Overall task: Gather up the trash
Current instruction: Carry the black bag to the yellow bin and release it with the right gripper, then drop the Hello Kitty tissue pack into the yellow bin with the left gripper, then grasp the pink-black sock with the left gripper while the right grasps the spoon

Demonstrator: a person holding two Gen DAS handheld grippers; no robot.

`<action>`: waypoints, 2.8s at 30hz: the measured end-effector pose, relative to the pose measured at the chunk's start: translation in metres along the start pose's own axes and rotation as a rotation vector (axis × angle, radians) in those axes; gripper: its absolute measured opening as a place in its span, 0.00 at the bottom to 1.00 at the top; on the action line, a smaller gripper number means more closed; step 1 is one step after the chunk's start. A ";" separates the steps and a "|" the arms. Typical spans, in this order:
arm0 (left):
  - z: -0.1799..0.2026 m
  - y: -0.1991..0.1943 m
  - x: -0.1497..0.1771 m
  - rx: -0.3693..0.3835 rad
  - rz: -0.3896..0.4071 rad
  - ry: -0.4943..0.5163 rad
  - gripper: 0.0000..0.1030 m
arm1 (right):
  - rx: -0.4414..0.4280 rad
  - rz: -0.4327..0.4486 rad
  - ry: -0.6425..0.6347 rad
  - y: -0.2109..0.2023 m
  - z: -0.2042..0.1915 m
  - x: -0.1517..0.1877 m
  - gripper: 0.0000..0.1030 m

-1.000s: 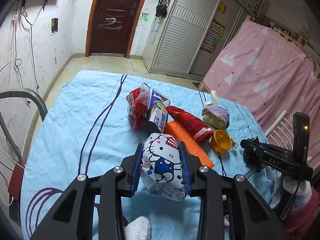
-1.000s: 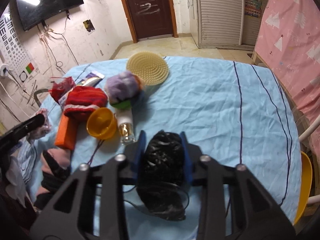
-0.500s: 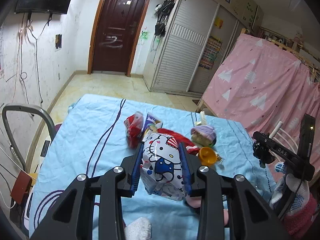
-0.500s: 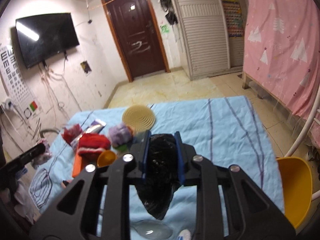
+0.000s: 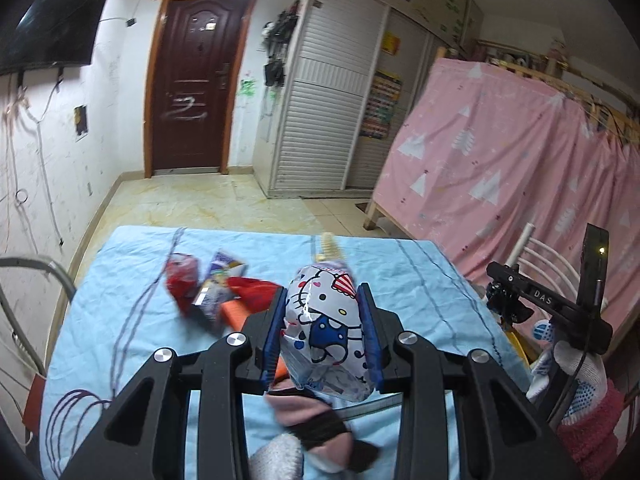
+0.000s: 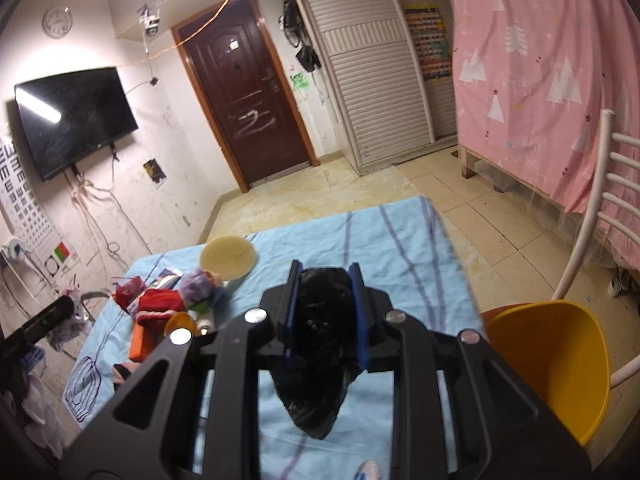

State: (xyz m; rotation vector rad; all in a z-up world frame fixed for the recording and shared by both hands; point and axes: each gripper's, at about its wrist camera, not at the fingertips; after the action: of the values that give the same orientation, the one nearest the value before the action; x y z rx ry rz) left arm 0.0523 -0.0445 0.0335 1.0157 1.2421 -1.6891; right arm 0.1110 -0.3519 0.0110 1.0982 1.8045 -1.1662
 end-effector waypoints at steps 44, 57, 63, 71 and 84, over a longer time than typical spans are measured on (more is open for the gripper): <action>0.310 0.129 0.044 0.464 -0.223 0.170 0.28 | 0.357 0.153 0.391 -0.084 0.229 0.023 0.75; 0.312 0.136 0.057 0.449 -0.255 0.166 0.68 | 0.346 0.158 0.410 -0.086 0.232 0.020 0.81; 0.290 0.118 0.049 0.417 -0.243 0.157 0.72 | 0.297 0.148 0.367 -0.079 0.211 0.018 0.84; 0.251 0.088 0.037 0.351 -0.218 0.146 0.79 | 0.213 0.138 0.290 -0.073 0.173 0.017 0.94; 0.145 0.026 0.028 0.013 -0.135 0.178 0.82 | -0.010 0.046 0.140 -0.052 0.094 0.034 0.94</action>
State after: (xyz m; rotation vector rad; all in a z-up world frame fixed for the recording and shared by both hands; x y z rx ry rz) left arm 0.0446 -0.1937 0.0276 1.1321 1.4447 -1.7404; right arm 0.0611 -0.4424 -0.0342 1.2351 1.8787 -1.0752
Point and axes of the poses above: each gripper's, at about its wrist camera, not at the fingertips, and y roughly the way its jaws point, z to its right, x to its underside, and after that the axes turned 13 degrees about z, right-handed
